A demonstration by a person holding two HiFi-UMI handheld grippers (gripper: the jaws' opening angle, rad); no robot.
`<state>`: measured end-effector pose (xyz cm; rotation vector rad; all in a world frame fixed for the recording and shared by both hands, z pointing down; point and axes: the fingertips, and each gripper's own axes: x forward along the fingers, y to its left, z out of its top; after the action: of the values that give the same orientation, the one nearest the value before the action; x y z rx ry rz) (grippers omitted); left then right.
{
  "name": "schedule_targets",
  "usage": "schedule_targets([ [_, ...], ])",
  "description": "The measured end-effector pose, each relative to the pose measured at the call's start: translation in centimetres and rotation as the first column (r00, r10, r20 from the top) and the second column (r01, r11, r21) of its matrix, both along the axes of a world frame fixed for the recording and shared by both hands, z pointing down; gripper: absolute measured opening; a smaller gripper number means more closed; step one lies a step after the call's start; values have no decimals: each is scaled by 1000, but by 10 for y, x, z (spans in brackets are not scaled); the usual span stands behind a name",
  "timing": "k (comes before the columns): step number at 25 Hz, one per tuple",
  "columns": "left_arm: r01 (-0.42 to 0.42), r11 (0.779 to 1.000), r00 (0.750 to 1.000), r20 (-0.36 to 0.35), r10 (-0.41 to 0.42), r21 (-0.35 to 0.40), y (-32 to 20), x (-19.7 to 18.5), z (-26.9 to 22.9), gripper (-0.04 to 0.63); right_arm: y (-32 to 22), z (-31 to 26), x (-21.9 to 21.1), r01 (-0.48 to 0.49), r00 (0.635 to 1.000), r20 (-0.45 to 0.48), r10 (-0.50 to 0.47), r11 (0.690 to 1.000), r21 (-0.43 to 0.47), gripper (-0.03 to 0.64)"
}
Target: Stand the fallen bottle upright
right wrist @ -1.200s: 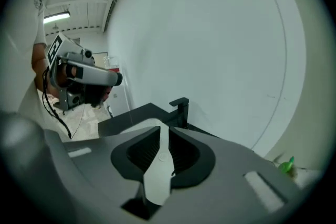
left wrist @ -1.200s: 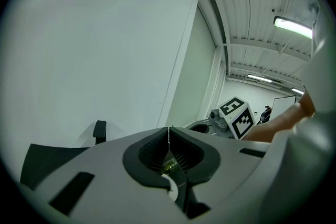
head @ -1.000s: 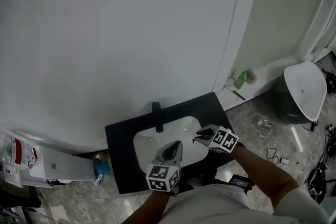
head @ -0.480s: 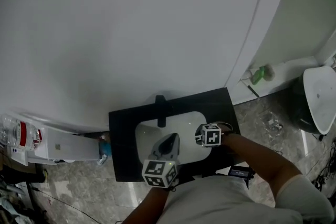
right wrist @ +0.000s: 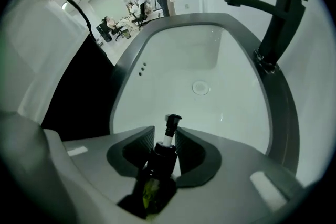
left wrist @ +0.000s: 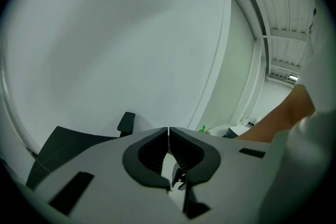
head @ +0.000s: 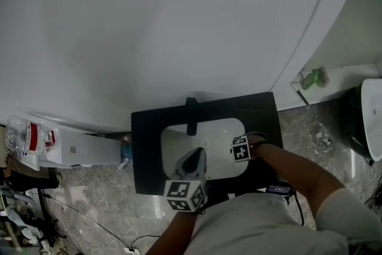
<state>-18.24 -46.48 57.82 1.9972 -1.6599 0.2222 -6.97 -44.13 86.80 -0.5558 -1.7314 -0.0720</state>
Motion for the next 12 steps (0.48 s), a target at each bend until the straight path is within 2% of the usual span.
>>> schedule_targets([
  [1, 7, 1000, 1000, 0, -7, -3, 1, -2, 1, 9, 1, 1, -1, 6, 1000, 2, -6, 1000, -2, 109],
  [6, 21, 1000, 1000, -9, -21, -2, 0, -5, 2, 9, -3, -9, -5, -16, 998, 61, 16, 1000, -6, 100],
  [9, 6, 1000, 1000, -10, -6, 8, -3, -2, -1, 9, -12, -31, -10, -90, 985, 148, 90, 996, -5, 100],
  [12, -18, 1000, 1000, -11, 19, 25, -9, 3, -7, 9, -28, -56, -10, -188, 954, 240, 181, 982, 9, 97],
])
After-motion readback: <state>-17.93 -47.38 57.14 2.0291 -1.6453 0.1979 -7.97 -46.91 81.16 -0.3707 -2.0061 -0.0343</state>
